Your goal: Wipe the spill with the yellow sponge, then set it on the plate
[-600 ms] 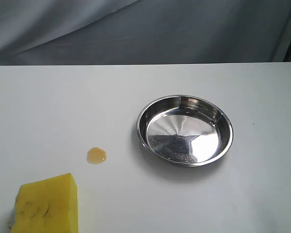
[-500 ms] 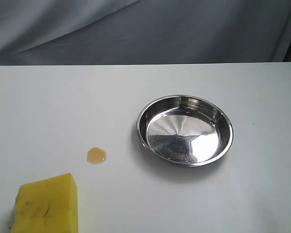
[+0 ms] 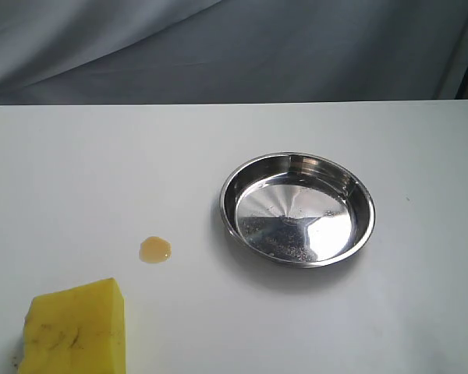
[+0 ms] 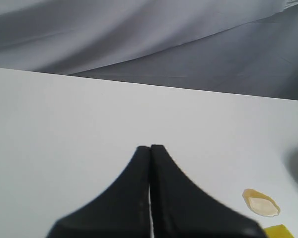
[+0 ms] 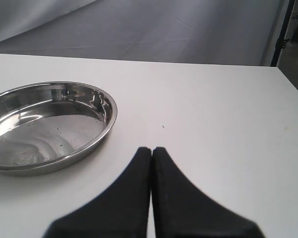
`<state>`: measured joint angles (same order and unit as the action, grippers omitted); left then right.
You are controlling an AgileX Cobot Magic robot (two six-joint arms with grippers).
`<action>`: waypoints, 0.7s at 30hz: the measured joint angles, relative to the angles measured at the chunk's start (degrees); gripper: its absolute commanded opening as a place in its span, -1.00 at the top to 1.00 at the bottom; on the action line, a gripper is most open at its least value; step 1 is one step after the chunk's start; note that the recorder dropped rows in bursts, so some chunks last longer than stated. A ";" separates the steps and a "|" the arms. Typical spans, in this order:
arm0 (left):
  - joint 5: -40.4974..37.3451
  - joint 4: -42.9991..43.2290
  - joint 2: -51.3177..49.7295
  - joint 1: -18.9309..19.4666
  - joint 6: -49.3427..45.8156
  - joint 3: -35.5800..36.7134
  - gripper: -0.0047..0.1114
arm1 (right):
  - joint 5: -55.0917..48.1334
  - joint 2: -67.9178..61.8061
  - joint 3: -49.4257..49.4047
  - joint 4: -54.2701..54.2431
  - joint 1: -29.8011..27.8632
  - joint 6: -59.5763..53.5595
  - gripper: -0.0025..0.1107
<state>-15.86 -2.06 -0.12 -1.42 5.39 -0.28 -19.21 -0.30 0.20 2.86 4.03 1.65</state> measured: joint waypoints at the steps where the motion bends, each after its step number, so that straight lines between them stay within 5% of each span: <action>1: 0.00 0.00 0.00 0.00 0.00 0.00 0.92 | 0.00 0.00 0.00 0.00 0.00 0.00 0.96; 13: 0.00 0.00 0.00 0.00 0.00 0.00 0.92 | 9.20 0.00 0.00 3.14 0.00 -0.34 0.96; 21: 0.00 0.00 0.00 0.00 0.00 0.00 0.92 | 29.87 0.00 0.00 -8.83 0.00 5.06 0.96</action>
<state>-15.86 -2.06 -0.12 -1.42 5.39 -0.28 10.65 -0.30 0.20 -5.97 4.03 6.71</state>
